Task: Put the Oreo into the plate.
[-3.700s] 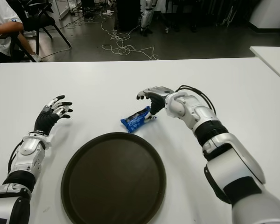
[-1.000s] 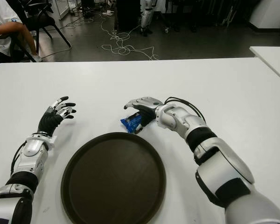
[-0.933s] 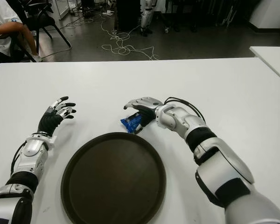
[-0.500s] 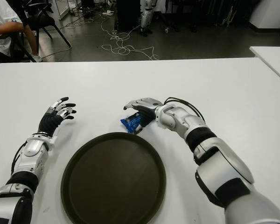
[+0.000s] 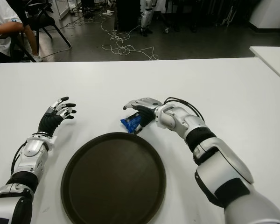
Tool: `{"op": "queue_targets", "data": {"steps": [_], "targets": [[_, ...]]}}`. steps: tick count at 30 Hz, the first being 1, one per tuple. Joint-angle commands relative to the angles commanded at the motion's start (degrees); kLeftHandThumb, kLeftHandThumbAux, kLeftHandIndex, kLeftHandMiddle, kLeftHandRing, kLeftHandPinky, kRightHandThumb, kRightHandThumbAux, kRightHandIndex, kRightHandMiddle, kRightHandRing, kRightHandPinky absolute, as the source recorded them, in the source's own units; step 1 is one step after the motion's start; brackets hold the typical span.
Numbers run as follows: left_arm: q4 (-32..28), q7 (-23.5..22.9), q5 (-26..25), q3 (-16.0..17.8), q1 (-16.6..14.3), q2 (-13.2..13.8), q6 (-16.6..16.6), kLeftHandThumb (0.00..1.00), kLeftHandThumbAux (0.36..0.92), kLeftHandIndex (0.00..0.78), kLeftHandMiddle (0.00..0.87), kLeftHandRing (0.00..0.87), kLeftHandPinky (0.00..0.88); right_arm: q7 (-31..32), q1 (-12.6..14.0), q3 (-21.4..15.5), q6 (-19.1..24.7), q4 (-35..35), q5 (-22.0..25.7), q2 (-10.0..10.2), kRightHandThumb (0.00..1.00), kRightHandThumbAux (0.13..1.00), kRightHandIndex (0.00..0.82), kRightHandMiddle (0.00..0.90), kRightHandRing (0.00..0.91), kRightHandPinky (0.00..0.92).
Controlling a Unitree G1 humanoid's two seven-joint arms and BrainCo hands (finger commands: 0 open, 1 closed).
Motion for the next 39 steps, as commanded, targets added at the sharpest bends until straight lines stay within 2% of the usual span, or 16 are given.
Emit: {"op": "queue_targets", "data": {"steps": [12, 21, 28, 39], "targets": [[-0.02, -0.22, 0.28, -0.29, -0.09, 0.34, 1.01, 0.15, 0.605, 0.166, 0.299, 0.323, 0.349, -1.49, -0.13, -0.32, 0.63, 1.02, -0.06, 0.17, 0.0, 0.705, 0.184, 0.171, 0.175, 0.147], [0.05, -0.3, 0.04, -0.17, -0.28, 0.29, 1.38, 0.158, 0.617, 0.16, 0.3, 0.328, 0.369, -2.33, -0.66, -0.46, 0.54, 2.68, -0.05, 0.45, 0.0, 0.691, 0.177, 0.166, 0.177, 0.147], [-0.13, -0.02, -0.07, -0.07, -0.31, 0.03, 1.16, 0.156, 0.622, 0.173, 0.316, 0.336, 0.364, -3.29, -1.07, -0.7, -0.17, 3.76, 0.06, 0.26, 0.0, 0.731, 0.199, 0.187, 0.192, 0.174], [-0.79, 0.13, 0.21, -0.26, 0.02, 0.08, 0.91, 0.162, 0.607, 0.159, 0.295, 0.324, 0.366, -2.24, -1.73, -0.92, 1.22, 5.28, 0.23, 0.48, 0.0, 0.744, 0.18, 0.18, 0.187, 0.179]]}}
